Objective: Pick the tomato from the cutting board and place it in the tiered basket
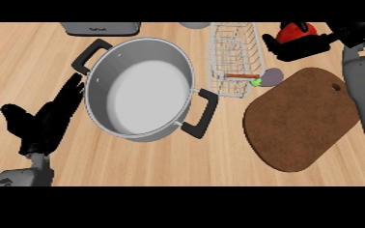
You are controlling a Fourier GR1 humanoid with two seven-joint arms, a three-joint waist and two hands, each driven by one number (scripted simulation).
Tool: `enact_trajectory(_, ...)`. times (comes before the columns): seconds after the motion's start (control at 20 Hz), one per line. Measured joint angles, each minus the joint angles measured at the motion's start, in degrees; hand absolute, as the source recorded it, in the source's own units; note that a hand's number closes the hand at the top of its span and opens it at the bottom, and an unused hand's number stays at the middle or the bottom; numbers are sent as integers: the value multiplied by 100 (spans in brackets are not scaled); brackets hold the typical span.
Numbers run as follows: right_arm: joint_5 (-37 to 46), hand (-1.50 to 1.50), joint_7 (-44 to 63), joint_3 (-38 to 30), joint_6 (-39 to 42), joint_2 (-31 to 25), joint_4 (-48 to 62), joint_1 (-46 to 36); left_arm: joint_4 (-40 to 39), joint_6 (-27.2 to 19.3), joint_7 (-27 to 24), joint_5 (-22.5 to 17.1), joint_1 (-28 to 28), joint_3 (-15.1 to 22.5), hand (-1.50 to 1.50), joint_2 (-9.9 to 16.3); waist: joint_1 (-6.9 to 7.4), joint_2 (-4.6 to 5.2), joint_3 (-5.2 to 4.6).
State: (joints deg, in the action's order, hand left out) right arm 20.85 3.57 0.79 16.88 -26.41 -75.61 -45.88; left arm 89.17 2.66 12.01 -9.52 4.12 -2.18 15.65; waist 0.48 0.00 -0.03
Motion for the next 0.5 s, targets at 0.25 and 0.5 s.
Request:
enact_trajectory(0.25,294,150,181,101,-96,351,329,-213,44,-18,-62,127,-92,29,0,-142,4,3,1)
enact_trajectory(0.5,751,150,-165,195,-454,600,807,-280,43,47,-16,151,-60,-50,0,-164,9,7,2)
